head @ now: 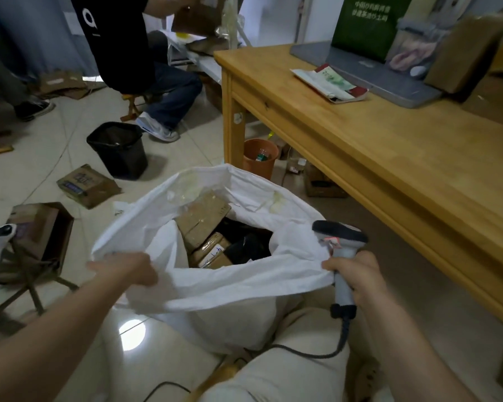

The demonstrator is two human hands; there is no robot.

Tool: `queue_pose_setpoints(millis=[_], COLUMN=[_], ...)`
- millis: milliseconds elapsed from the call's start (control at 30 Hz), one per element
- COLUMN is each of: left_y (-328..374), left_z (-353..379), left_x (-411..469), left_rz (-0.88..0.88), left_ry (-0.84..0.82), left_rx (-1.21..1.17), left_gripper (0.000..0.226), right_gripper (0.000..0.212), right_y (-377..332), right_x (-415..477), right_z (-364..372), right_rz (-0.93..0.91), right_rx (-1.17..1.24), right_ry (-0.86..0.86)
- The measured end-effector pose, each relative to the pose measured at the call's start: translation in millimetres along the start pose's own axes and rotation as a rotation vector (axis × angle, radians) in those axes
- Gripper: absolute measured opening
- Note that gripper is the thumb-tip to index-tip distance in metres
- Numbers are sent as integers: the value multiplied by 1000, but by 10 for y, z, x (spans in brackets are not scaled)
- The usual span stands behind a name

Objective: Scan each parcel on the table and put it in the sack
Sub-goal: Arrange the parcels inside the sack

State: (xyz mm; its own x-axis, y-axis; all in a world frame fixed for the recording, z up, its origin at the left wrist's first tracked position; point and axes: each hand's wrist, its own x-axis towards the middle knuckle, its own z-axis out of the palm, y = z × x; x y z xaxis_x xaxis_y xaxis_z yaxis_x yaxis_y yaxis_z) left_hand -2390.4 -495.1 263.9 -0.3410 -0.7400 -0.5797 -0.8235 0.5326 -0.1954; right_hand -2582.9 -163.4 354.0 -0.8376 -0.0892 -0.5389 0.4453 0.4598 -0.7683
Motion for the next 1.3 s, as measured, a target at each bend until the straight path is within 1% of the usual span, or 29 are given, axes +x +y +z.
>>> queue_pose_setpoints(millis=[33, 100, 133, 200, 267, 300, 367, 400, 433, 500, 533, 567, 600, 633, 667, 733, 767, 833, 867, 933, 967, 1000, 1033, 1067, 1100, 1133, 1200, 1233, 1300], left_y=[79, 264, 353, 474, 512, 509, 515, 528, 553, 628, 660, 671, 647, 586, 492, 269, 159, 36, 50, 177, 279, 384, 500, 597, 668, 703, 646, 579, 459], left_z=[-69, -216, -287, -349, -288, -250, -210, -196, -198, -217, -246, -291, -342, -403, -463, -561, -566, -511, -451, -324, -255, -180, -104, -20, 50, 98, 54, -29, -310], left_x=[-80, -178, -203, -151, 58, 112, 123, 108, 77, 31, 9, 1, 22, 57, 93, 198, 252, 318, 338, 306, 283, 267, 241, 224, 208, 232, 278, 304, 304], left_rz=[-15, -45, -57, -86, -119, -141, -173, -186, -191, -163, -139, -118, -103, -105, -135, -218, -242, -237, -220, -198, -205, -224, -251, -267, -254, -205, -113, -107, -98], left_ry=[82, 236, 261, 218, 154, 113, 81, 70, 58, 50, 49, 62, 105, 168, 220, 249, 212, 61, -28, -183, -226, -235, -219, -190, -156, -112, -56, -46, -9], left_rx=[-46, -66, -73, -150, -259, -283, -333, -336, -315, -237, -180, -116, -60, -31, -57, -245, -414, -786, -873, -904, -915, -945, -975, -988, -980, -957, -919, -954, -1067], left_gripper=[83, 88, 95, 118, 137, 142, 142, 138, 131, 108, 96, 91, 93, 99, 109, 131, 138, 142, 144, 154, 160, 162, 157, 147, 132, 109, 53, 41, 38], right_gripper=[31, 27, 24, 25, 24, 23, 15, 15, 23, 37, 44, 52, 59, 65, 66, 58, 56, 56, 56, 62, 68, 71, 66, 55, 45, 39, 24, 19, 31], right_y=[-45, -187, -288, -554, -842, -982, -1168, -1196, -1158, -953, -823, -703, -607, -540, -501, -486, -479, -456, -442, -383, -335, -289, -248, -207, -157, -114, -46, -56, -208], right_x=[-21, -89, -133, -230, -239, -193, -3, 123, 284, 586, 710, 803, 865, 897, 928, 972, 983, 1018, 999, 992, 997, 981, 965, 947, 936, 928, 937, 931, 935], right_z=[7, 1, -10, -19, 59, 146, 397, 531, 648, 802, 834, 848, 840, 833, 827, 817, 811, 812, 818, 858, 887, 918, 943, 964, 980, 992, 982, 965, 926], right_rz=[-33, -160, -252, -417, -530, -570, -621, -613, -568, -440, -362, -289, -239, -215, -203, -173, -138, -84, -66, -37, -33, -44, -64, -84, -93, -98, -130, -137, -113], right_rx=[-72, -252, -320, -379, -423, -487, -666, -759, -852, -1050, -1082, -1075, -1078, -1074, -1059, -887, -771, -628, -591, -540, -545, -570, -597, -613, -628, -657, -717, -700, -537], right_ry=[-15, 23, 52, 56, 24, 11, 5, 8, -1, -81, -109, -122, -136, -149, -172, -225, -238, -268, -289, -315, -307, -293, -284, -277, -274, -271, -208, -165, -102])
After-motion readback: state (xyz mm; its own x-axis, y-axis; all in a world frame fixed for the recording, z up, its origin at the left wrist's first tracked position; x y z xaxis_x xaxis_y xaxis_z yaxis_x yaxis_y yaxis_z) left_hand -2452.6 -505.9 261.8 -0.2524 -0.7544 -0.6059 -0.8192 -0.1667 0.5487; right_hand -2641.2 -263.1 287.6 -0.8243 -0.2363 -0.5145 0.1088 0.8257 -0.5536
